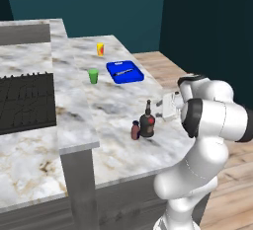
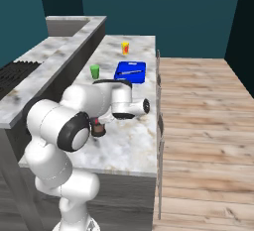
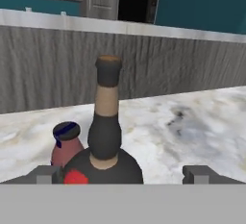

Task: Place the drinks on the dining counter in a tight cluster.

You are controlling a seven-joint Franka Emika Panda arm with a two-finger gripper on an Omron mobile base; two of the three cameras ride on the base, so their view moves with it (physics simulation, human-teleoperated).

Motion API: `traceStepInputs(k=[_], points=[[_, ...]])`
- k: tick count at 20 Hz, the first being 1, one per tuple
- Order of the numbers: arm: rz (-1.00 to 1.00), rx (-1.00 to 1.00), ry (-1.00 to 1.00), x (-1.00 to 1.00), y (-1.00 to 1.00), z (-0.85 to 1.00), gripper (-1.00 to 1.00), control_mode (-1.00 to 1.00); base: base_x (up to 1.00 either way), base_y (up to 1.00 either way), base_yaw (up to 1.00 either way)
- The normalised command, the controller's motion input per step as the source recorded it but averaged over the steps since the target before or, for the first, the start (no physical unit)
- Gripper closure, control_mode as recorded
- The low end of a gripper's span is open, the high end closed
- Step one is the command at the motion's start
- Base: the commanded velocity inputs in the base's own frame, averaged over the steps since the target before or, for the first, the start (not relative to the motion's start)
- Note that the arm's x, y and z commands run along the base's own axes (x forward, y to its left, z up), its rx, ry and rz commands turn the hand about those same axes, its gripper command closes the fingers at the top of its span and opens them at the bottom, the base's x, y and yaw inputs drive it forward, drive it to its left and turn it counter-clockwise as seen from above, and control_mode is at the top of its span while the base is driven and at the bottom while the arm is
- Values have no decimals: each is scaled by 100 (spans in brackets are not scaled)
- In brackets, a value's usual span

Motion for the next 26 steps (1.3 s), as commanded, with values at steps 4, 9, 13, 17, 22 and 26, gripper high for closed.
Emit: traceStepInputs(k=[4,9,13,17,22,26], points=[[-4,0,0,-10,-40,27,-100,-100,0,0,0],[-9,-1,7,-22,-42,36,-100,-100,0,0,0],[-11,-9,16,-39,-14,41,-100,-100,0,0,0],[-20,-19,24,-38,0,27,-100,-100,0,0,0],[-31,-20,29,-28,3,9,-100,-100,0,0,0],[-37,-20,26,-31,9,1,-100,-100,0,0,0]])
